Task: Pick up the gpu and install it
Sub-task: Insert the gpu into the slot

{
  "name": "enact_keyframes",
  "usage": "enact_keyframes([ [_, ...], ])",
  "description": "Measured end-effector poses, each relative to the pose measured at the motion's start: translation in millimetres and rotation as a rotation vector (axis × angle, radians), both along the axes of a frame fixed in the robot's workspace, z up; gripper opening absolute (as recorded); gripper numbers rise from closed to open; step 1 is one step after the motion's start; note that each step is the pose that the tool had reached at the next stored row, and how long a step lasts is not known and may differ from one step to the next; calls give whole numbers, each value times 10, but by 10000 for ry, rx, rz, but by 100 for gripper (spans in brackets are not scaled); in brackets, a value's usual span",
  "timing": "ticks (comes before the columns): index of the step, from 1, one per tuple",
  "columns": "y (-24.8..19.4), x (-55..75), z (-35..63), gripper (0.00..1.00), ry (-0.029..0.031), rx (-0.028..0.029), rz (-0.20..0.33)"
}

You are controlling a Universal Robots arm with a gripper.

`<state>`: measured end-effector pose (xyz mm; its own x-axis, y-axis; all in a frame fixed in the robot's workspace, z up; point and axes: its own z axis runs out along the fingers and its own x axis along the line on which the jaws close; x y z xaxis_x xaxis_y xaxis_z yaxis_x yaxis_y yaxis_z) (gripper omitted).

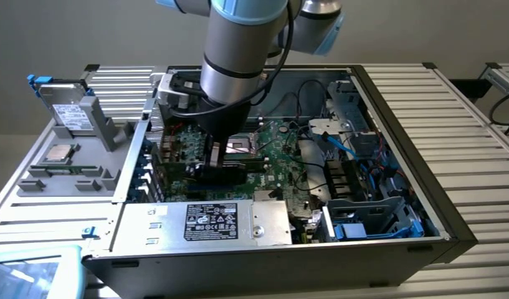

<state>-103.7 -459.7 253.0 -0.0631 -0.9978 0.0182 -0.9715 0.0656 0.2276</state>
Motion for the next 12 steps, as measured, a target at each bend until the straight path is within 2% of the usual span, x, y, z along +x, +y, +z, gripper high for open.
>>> enact_keyframes([
  [3, 0, 0, 0, 27, 38, -215, 99],
  [5, 0, 1, 1, 27, 55, -316, 130],
  [7, -1, 0, 2, 27, 60, -339, 131],
  [12, 0, 0, 1, 27, 58, -329, 155],
])
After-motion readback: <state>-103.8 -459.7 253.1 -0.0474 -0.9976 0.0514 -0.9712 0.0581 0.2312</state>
